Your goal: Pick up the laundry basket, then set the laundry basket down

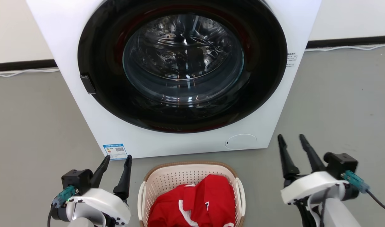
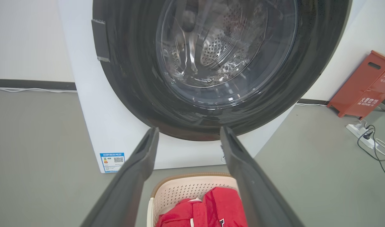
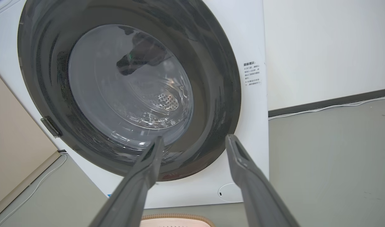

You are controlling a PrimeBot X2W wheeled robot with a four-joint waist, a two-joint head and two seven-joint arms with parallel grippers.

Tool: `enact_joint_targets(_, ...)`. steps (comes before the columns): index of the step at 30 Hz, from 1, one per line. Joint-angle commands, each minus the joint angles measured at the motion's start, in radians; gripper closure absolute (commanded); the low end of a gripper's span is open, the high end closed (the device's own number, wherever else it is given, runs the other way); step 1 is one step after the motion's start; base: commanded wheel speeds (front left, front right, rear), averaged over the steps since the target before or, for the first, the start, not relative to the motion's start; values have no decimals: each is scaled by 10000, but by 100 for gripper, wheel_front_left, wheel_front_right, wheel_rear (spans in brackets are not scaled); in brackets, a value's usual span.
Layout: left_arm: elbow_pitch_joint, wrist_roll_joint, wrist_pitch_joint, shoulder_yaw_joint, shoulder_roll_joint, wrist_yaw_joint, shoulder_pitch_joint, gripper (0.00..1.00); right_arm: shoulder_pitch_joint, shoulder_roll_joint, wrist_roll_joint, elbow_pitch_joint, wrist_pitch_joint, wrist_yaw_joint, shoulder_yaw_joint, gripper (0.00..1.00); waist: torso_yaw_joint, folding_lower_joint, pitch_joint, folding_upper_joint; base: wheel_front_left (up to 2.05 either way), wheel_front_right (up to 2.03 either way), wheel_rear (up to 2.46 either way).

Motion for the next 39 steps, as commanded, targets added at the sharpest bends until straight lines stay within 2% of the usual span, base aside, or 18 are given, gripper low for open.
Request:
enact_joint_targets(1, -633, 248, -63, 567, 46, 153, -4, 0, 94, 35, -220, -592, -132, 63, -54, 0, 29, 1, -88, -1, 0, 0, 0)
enact_joint_targets(5, -1345, 605, -63, 1045, -186, 350, 438, 0, 433, 63, -441, -1101, -132, 63, -317, 0, 54, 1, -168, -1, 0, 0, 0)
enact_joint_targets(14, -2242, 1106, -63, 1780, -656, 209, 1050, 0, 841, 75, -527, -1604, -132, 63, -542, 0, 69, 1, -319, -1, 0, 0, 0)
enact_joint_targets(39, -1979, 1756, -63, 2371, -1200, -291, 1175, 0, 919, 77, -519, -1776, -132, 63, -515, 0, 23, 1, -304, -1, 0, 0, 0)
